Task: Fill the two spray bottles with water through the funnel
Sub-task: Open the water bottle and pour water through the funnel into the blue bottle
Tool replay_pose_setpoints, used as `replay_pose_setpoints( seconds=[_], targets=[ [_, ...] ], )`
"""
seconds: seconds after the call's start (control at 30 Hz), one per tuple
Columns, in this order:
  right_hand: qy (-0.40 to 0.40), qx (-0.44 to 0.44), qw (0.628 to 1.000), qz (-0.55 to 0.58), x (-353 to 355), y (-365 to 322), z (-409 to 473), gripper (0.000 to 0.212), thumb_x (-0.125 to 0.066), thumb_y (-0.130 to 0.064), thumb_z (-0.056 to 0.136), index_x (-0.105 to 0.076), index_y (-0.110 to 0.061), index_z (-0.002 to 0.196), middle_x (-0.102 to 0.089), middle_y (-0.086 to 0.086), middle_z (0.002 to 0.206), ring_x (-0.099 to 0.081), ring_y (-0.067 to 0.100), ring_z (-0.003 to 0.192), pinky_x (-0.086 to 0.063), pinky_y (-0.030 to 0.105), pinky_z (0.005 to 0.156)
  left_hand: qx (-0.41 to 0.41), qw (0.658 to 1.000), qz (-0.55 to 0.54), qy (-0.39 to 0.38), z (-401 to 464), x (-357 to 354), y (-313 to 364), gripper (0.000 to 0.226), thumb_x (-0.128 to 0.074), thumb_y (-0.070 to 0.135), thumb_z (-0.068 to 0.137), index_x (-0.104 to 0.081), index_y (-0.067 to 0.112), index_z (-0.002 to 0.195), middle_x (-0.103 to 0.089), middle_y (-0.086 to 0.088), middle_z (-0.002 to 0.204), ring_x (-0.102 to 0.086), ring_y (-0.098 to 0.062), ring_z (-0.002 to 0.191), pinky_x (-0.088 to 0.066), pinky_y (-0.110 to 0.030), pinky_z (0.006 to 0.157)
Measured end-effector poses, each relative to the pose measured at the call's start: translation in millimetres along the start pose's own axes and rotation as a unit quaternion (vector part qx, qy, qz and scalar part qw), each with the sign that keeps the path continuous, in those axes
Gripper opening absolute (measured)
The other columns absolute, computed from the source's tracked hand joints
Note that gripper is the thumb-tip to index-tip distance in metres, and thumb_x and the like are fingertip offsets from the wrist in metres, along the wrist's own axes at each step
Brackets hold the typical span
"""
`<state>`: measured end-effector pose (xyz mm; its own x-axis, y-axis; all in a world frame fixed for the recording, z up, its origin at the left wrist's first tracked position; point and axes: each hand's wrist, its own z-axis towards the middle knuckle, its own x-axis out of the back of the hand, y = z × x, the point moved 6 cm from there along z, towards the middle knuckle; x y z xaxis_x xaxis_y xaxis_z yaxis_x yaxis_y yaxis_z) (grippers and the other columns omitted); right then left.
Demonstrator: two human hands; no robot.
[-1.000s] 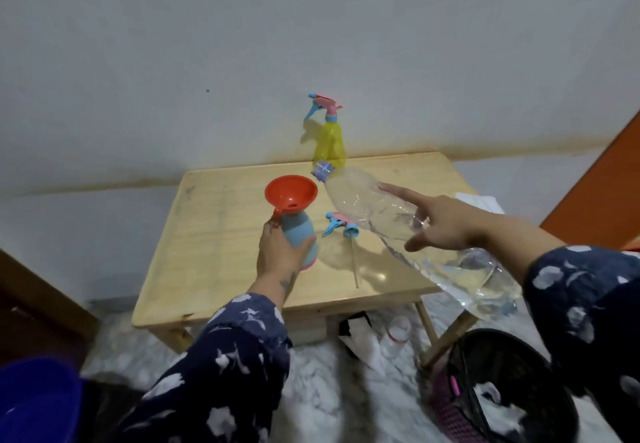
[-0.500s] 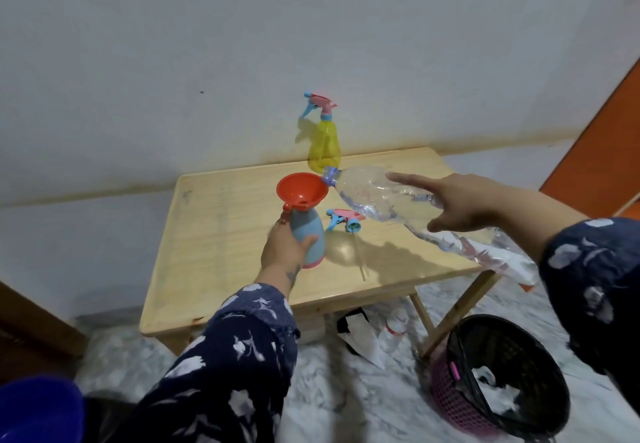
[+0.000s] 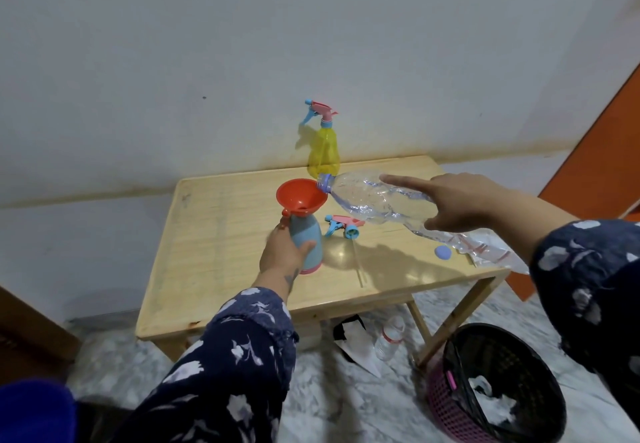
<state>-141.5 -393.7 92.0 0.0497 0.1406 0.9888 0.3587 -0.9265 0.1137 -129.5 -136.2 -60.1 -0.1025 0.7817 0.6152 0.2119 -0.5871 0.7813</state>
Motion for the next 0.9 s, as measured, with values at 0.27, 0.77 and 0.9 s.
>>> replay_pose_setpoints(
  seconds=[0.27,0.77,0.9],
  targets=[
    [0.005,0.007,1.000,-0.029,2.2,2.6,5.9,0.100,-0.061,-0.027,0.083,0.017,-0.071,0.128,-0.051,0.002,0.077,-0.051,0.018,0.066,-0.047,0.033,0.058,-0.015,1.000,0.001,-0.007,-1.2,0.0,2.6,0.061,-0.070,0.029,0.086,-0.041,0.018,0.139,-0.054,-0.008,0.132,-0.055,-0.030,0.117,-0.049,-0.045,0.094],
    [0.015,0.020,0.999,-0.038,10.8,2.2,6.9,0.097,-0.061,-0.029,0.084,0.013,-0.068,0.133,-0.048,0.001,0.075,-0.049,0.017,0.066,-0.047,0.034,0.059,-0.017,1.000,0.000,-0.009,-3.8,0.6,3.9,0.061,-0.070,0.028,0.087,-0.040,0.018,0.139,-0.055,-0.009,0.131,-0.056,-0.030,0.115,-0.049,-0.045,0.095],
    [0.015,0.019,0.999,-0.043,11.3,4.3,7.5,0.098,-0.061,-0.029,0.083,0.014,-0.069,0.132,-0.048,0.000,0.075,-0.047,0.016,0.066,-0.048,0.035,0.060,-0.015,1.000,0.000,-0.012,-4.0,0.4,4.3,0.061,-0.069,0.028,0.087,-0.039,0.018,0.139,-0.054,-0.009,0.131,-0.056,-0.029,0.115,-0.048,-0.046,0.096]
  ],
)
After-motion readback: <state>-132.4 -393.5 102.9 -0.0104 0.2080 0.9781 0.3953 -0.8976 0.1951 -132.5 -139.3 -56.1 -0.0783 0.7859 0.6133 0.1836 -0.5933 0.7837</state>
